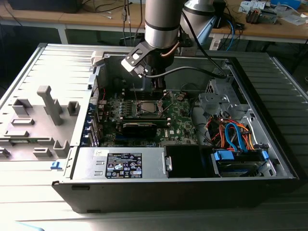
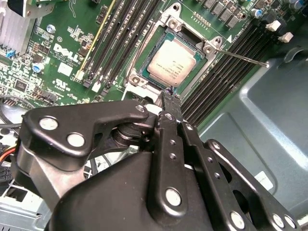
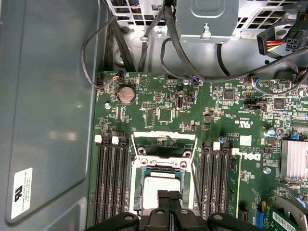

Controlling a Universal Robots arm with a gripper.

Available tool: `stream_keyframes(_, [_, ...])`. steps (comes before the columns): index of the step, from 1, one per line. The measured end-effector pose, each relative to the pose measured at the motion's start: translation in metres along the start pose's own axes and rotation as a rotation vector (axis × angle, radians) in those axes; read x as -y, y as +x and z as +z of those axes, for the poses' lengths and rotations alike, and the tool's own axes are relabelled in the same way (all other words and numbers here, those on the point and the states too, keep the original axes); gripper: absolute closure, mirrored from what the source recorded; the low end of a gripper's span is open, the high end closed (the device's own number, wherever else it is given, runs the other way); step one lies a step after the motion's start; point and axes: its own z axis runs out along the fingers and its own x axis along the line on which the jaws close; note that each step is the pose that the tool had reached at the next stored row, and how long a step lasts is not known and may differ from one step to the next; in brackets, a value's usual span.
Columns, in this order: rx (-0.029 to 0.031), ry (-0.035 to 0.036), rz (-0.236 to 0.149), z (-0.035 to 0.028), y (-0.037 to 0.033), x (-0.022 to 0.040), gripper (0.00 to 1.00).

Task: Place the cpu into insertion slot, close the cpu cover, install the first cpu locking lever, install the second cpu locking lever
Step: 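Close the cpu cover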

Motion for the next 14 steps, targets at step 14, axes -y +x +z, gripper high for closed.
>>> stream_keyframes(14, [-0.0094, 0.0007, 0.000, -0.0008, -0.0013, -0.0037, 0.89])
